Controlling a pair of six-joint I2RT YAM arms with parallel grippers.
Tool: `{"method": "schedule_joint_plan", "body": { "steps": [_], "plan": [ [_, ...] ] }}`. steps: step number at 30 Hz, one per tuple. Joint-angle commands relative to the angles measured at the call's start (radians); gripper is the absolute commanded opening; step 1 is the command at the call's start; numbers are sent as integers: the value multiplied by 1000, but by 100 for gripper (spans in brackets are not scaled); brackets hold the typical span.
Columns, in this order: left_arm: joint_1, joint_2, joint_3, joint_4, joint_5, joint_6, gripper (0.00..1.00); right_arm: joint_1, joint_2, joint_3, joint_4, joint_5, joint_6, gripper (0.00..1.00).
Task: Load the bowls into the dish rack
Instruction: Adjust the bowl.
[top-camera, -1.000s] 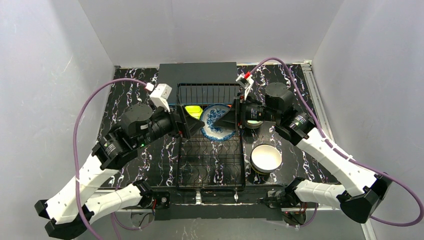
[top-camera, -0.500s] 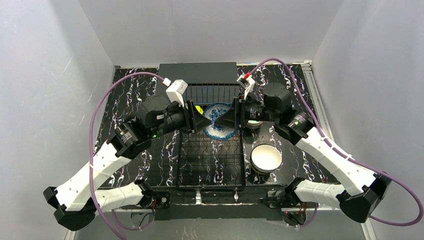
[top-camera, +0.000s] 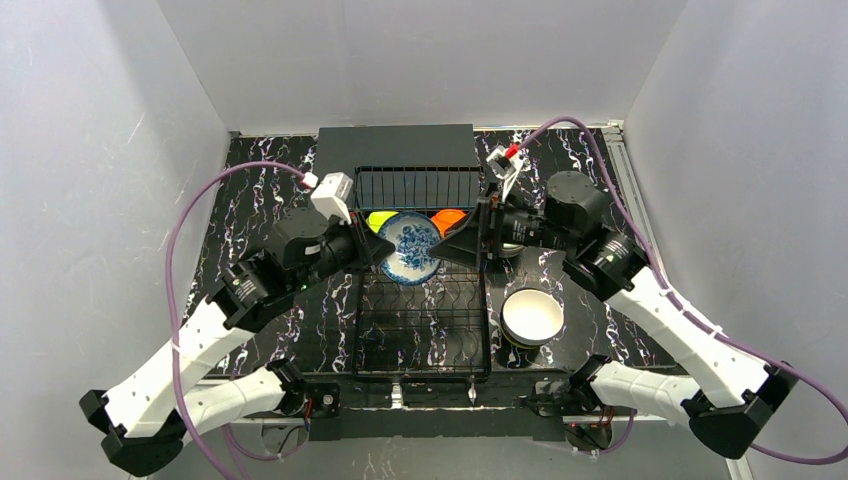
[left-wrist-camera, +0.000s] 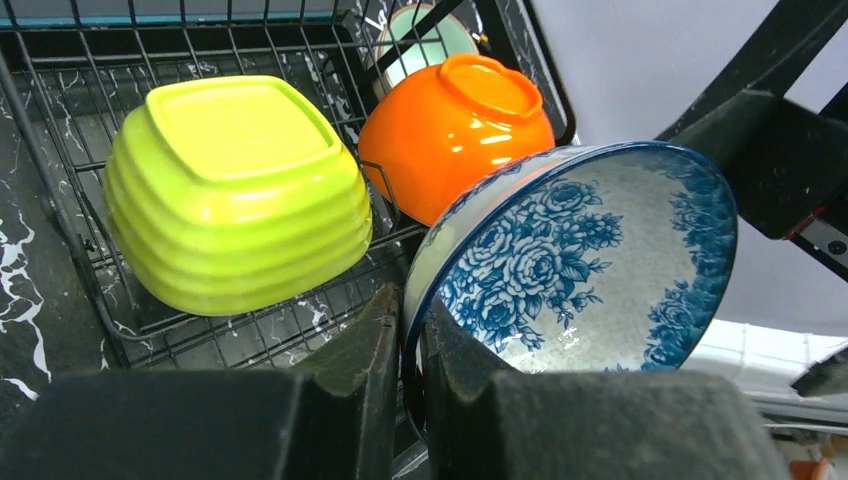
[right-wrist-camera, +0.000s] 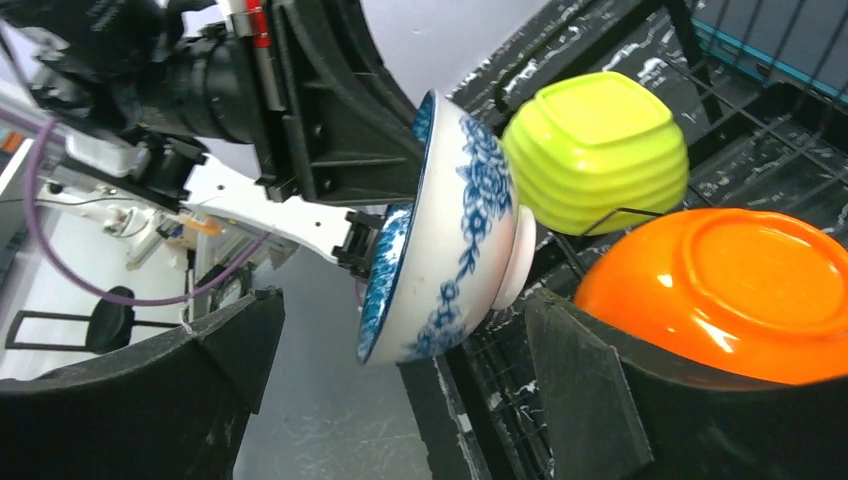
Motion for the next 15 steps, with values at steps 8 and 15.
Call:
{"method": "schedule_joint_plan", "body": {
  "steps": [8,15],
  "plan": [
    [2,-109,-38,168,-7,-42,0,0,-39,-58,149,-107,102,99],
    [2,-100,-42,213,55,-39,0,0,-5,-97,341,-164,222,99]
  ]
}}
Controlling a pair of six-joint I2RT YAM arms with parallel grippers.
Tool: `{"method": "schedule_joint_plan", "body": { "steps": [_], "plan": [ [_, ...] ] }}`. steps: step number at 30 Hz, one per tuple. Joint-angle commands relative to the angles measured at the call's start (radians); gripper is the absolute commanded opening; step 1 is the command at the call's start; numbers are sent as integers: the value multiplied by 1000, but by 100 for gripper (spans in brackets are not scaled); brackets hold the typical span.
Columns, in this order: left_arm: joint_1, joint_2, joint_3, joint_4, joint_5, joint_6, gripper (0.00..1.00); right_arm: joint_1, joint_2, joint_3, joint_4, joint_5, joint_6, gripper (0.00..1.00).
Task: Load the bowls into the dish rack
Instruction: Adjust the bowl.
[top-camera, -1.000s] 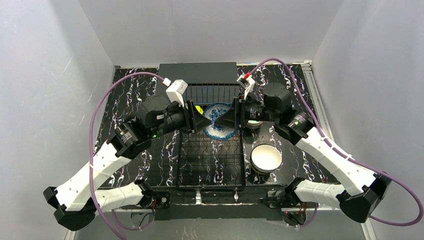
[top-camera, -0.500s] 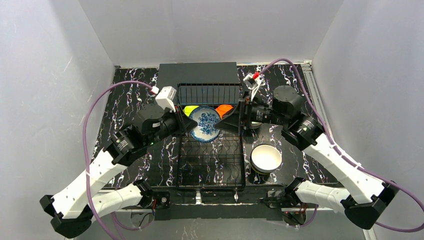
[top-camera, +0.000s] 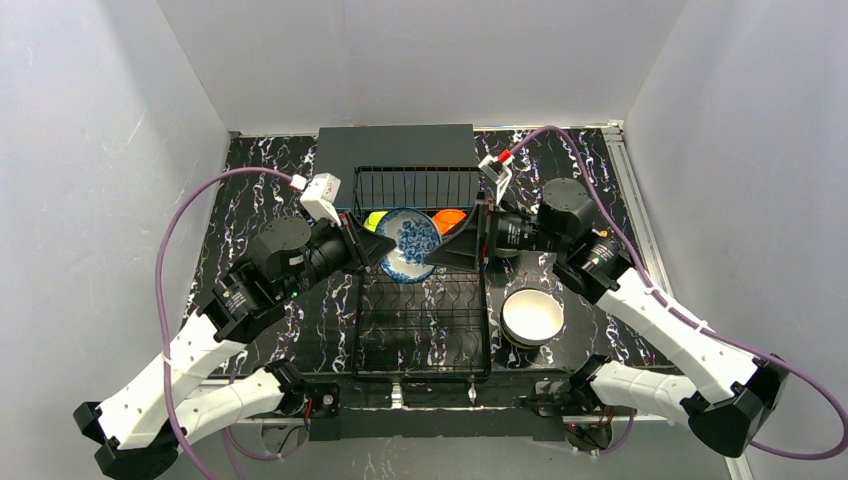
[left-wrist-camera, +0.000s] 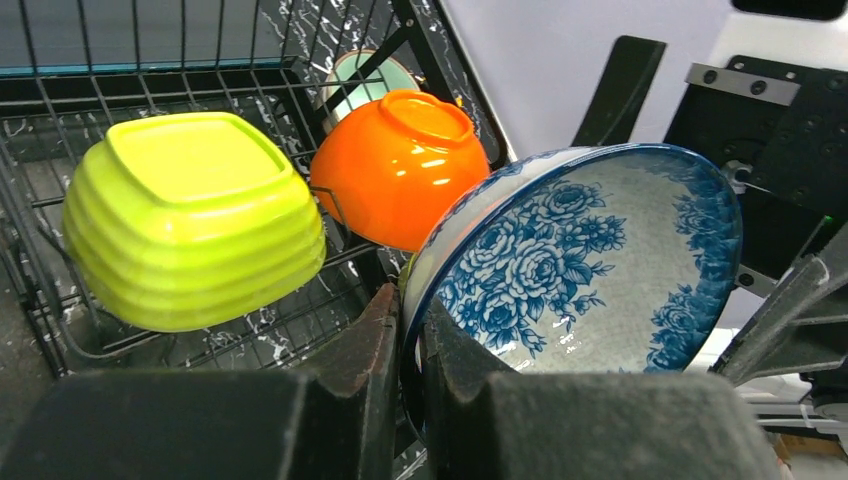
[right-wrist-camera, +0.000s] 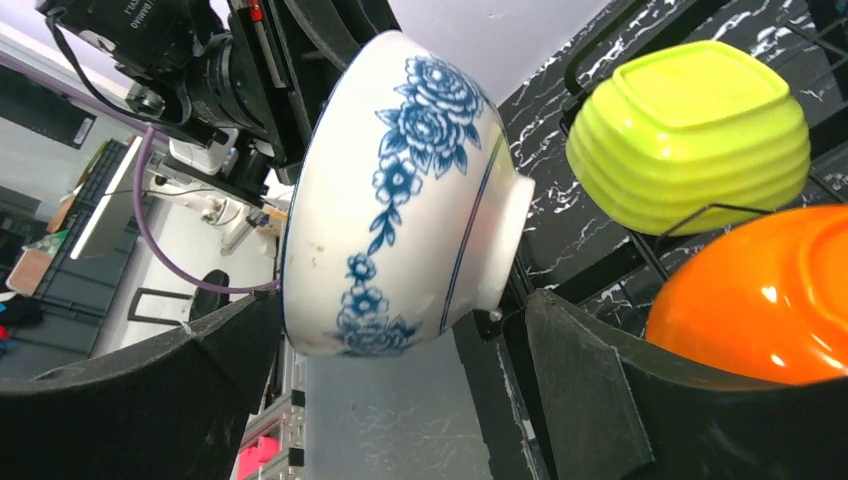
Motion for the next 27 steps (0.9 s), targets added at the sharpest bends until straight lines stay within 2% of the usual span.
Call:
{"method": "schedule_joint_plan", "body": {
  "steps": [1,6,10,12,15,17,18,21,27],
  "plan": [
    [1,-7,12,105,51,-11,0,1,15,7,170,-49,70,99],
    [1,15,19,96,56,-6,0,0,32,-3,235,-68,111,94],
    [1,11,12,97,34,-2,0,0,31,-7,246,-77,117,77],
    [1,13,11,91,26,0,0,1,27,-11,247,-81,114,56],
    [2,21,16,68,19,1,0,0,20,-14,236,-78,103,17],
    [1,25,19,57,14,0,0,0,14,-14,219,-65,91,5],
    [1,27,20,52,10,-2,0,1,13,-13,211,-61,85,1],
    [1,27,24,35,-10,-15,5,0,9,-4,186,-52,61,1],
    [2,14,25,17,-13,-18,35,0,0,21,100,-21,-13,1]
  ]
}}
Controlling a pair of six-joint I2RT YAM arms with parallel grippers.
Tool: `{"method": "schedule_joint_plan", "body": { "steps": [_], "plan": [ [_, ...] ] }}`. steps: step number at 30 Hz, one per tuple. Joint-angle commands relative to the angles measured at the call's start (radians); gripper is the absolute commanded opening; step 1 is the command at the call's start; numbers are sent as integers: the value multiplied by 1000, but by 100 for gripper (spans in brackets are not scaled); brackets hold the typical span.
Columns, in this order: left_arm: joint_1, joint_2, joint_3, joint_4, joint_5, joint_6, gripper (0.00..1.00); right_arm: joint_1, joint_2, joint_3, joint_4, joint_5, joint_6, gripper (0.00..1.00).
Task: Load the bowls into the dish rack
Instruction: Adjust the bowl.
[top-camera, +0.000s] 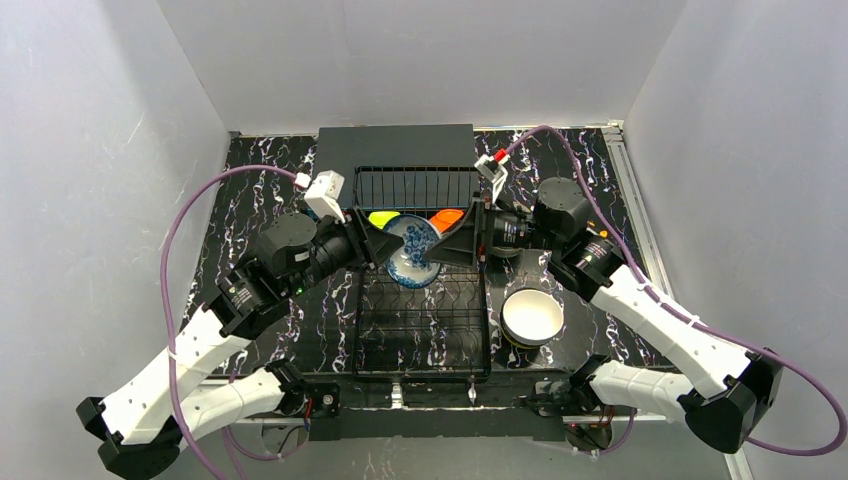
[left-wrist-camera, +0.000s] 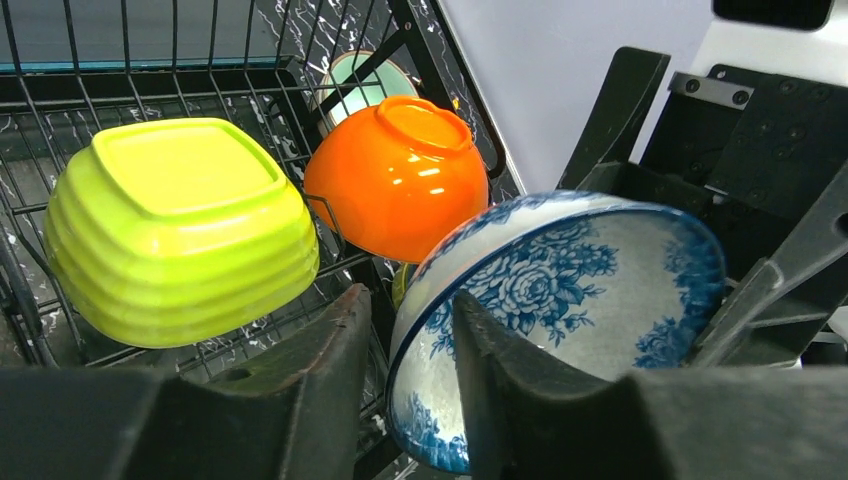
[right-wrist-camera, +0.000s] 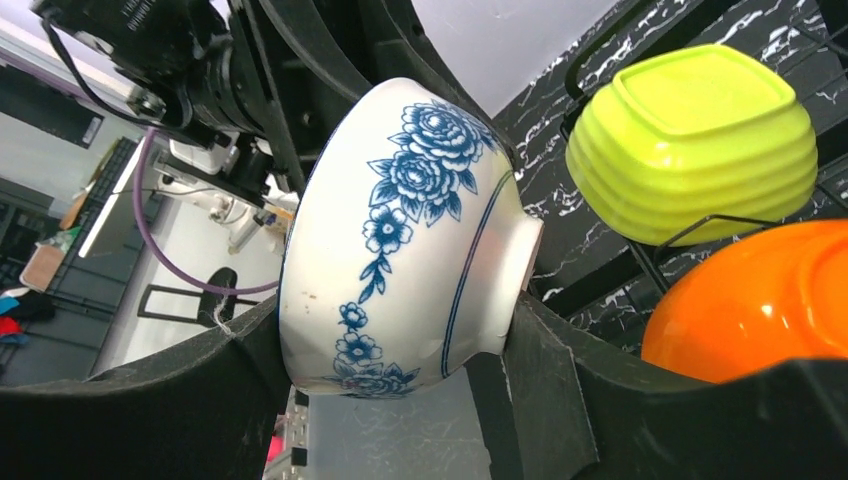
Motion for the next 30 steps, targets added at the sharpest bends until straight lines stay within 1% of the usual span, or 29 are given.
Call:
{"method": "schedule_joint_plan", "body": {
  "steps": [1,4,7,10,13,17,22,25,30],
  "plan": [
    [1,-18,21,-15,-25,-8,39,7,-37,39,-12,15,-76,1],
    [0,-34,11,-23,-26,-11,47,6,-38,39,-45,29,-98,1],
    [0,-47,1,-37,-24,-13,53,7,-43,41,-63,39,-115,1],
    [1,-64,-7,-65,-22,-12,63,6,-48,44,-99,28,-147,1],
    [1,-94,-25,-95,-26,-8,75,6,-56,31,-124,12,-170,1],
    [0,-147,-64,-145,-38,-8,86,7,-72,2,-153,-21,-199,1],
    [0,-229,-141,-197,-56,-36,90,6,-104,-46,-190,-52,-222,1],
    [1,-274,-188,-247,-62,-53,90,7,-124,-71,-214,-87,-238,1],
    [1,-326,-282,-372,-91,-118,90,6,-175,-125,-319,-92,-298,1]
  ]
}}
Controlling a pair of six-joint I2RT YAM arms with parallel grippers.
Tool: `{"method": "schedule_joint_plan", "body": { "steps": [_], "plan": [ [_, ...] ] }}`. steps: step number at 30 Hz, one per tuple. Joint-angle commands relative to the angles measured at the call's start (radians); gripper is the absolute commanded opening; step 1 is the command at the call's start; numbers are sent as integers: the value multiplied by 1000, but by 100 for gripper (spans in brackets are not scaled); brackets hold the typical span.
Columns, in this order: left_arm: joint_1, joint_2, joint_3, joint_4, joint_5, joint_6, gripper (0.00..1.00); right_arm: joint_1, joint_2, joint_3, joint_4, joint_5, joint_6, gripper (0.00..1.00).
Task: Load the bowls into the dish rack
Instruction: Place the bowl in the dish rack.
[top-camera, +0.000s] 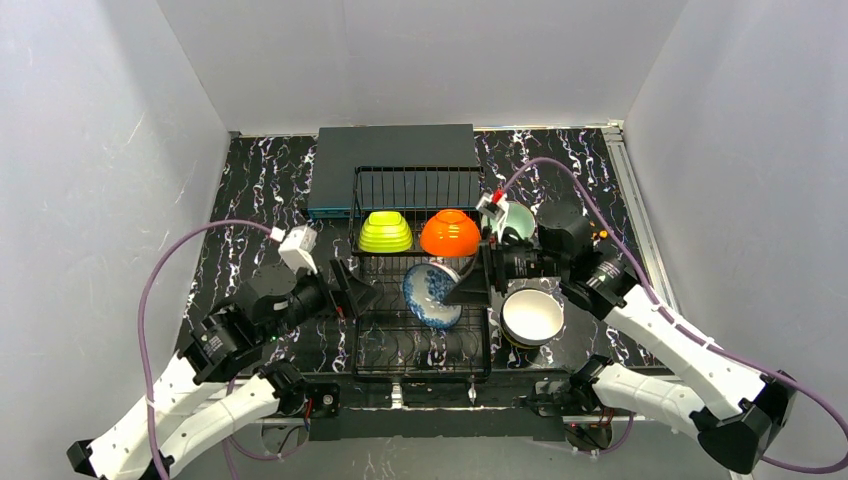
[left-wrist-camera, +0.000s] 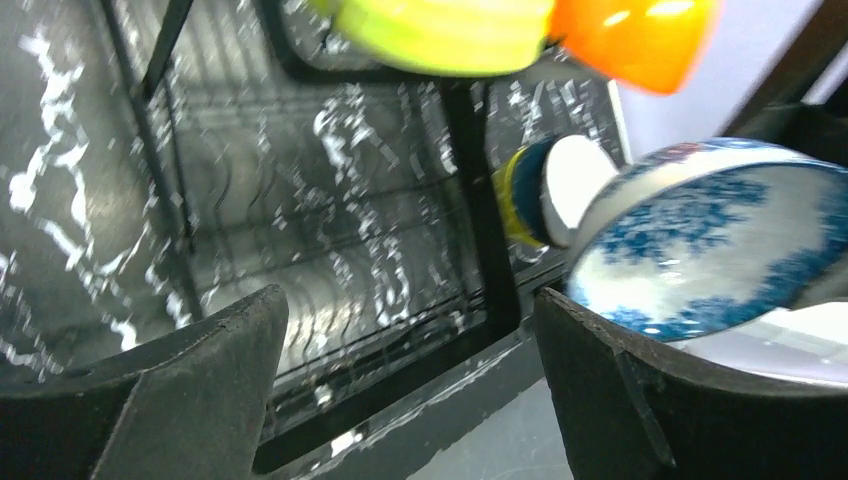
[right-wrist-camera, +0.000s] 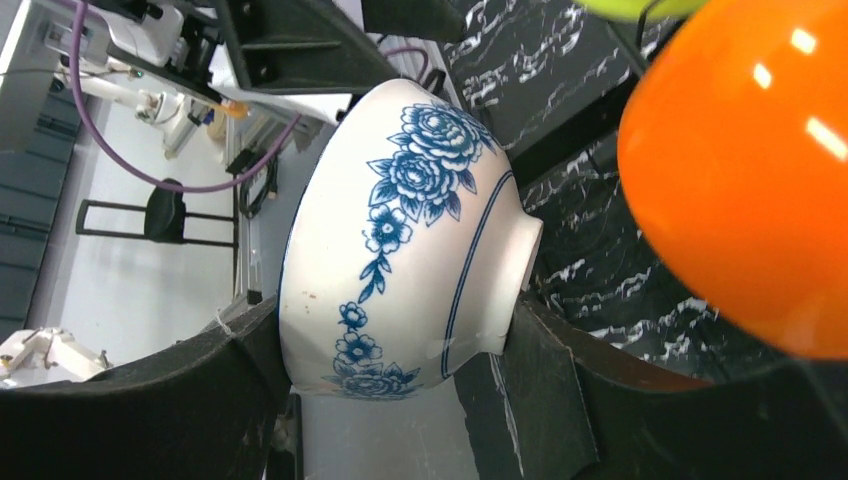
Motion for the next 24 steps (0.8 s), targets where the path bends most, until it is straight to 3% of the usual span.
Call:
{"method": "schedule_joint_plan", "body": {
  "steps": [1,9,18,24],
  "plan": [
    [0,-35,-90,-144,-46,-75,90,4,-69,-33,-49,-42,-68,1],
    [0,14,-235,-174,-69,-231,87,3,-148,-168,-150,49,-83,1],
    [1,209,-314,-88,-27,-282,75,3,-239,-324,-76,219,-10,1],
    [0,252,-380,77,60,-306,61,3,-253,-370,-40,312,-12,1]
  ]
}}
